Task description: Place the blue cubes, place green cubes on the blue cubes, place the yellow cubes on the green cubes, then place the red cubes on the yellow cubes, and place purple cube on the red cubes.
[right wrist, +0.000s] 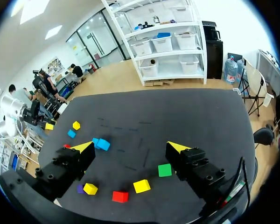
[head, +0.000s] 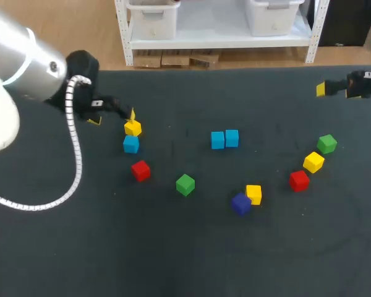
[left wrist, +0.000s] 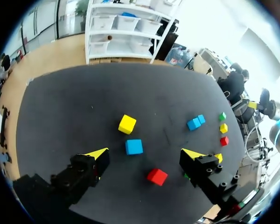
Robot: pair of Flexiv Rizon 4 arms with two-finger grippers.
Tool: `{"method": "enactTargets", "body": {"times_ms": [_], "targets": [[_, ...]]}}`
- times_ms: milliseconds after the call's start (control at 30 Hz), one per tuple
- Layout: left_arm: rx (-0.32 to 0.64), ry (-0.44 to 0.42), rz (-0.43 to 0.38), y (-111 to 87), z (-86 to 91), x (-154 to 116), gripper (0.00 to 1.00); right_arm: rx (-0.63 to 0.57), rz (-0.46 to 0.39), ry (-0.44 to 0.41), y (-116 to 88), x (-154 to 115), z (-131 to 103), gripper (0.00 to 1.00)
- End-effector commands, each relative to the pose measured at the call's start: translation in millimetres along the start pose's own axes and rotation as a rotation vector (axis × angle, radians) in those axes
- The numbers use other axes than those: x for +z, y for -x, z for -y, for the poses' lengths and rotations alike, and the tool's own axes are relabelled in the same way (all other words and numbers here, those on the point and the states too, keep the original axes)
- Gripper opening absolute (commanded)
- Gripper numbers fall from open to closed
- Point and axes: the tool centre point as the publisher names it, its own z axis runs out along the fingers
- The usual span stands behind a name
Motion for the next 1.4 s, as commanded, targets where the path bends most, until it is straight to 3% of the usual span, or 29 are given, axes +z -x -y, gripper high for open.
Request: {"method": "enactTargets", "body": {"times_ms": [33, 300, 567, 600, 667, 767, 1233, 1400], "targets": [[-0.03, 0.114, -0.057, 5.3, 3.0, 13, 1.0, 0.0, -0.001, 0.0, 0, -1, 0, 1.0], [-0.118, 0.203, -0.13, -3.7, 10.1, 31, 1.0, 0.0, -0.001, 0.0, 0, -1, 0, 1.0], [-0.072, 0.239, -0.19, -11.5, 7.4, 43, 1.0, 0.0, -0.001, 0.0, 0, -1, 0, 1.0], [-0.055, 0.243, -0.198, -11.6, 6.2, 42, 1.0, 0.0, -0.001, 0.0, 0, -1, 0, 1.0], [0.031, 0.155, -0.214, -14.8, 8.5, 39, 1.0, 0.0, -0.001, 0.0, 0, -1, 0, 1.0], [0.138, 0.081, -0.165, -16.8, 9.2, 22, 1.0, 0.0, -0.001, 0.0, 0, -1, 0, 1.0], [0.138, 0.081, -0.165, -16.8, 9.2, 22, 1.0, 0.0, -0.001, 0.0, 0, -1, 0, 1.0], [0.328, 0.153, -0.183, -7.3, 10.5, 15, 1.0, 0.0, -0.001, 0.0, 0, -1, 0, 1.0]]}}
